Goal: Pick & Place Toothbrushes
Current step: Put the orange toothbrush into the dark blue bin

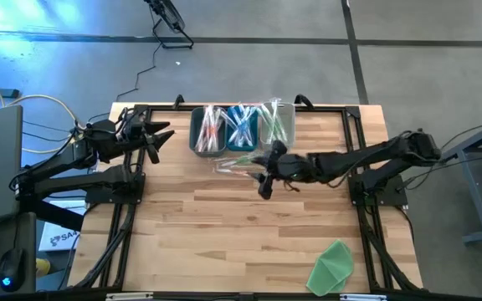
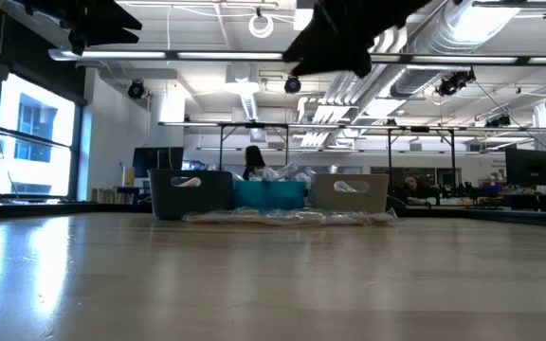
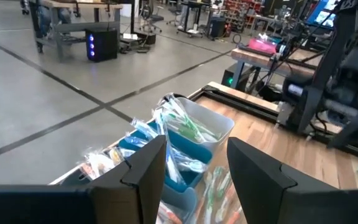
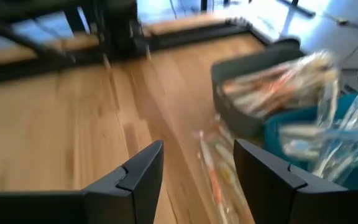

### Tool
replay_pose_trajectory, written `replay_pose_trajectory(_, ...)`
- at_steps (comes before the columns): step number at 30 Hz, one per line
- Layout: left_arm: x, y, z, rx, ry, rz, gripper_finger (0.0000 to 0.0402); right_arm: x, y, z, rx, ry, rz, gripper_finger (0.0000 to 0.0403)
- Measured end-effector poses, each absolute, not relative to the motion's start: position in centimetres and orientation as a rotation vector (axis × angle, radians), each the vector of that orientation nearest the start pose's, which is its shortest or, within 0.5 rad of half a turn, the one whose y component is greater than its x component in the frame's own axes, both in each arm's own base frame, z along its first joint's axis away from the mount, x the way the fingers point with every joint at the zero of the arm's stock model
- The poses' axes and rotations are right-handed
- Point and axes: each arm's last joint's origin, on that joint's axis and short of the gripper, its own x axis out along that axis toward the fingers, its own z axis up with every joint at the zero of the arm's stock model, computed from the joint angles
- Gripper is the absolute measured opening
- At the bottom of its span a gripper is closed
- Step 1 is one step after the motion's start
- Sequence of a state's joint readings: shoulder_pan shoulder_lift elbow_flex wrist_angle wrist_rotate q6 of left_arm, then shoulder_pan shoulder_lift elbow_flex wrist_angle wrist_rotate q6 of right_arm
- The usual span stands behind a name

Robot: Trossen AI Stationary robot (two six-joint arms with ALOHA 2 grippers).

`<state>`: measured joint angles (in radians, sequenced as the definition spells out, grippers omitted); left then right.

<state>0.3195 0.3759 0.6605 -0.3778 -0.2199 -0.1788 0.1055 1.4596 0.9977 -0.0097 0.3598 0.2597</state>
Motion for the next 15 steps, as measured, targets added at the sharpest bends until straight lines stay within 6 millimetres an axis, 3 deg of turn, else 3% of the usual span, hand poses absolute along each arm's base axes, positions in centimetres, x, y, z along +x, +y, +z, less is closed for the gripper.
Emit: replay_pose_trajectory(15, 8.1, 3.3, 31.1, -0.191, 0.115, 0.552, 0.0167, 35.4, 2.4, 17.7, 0.076, 0.700, -0.338, 0.0188)
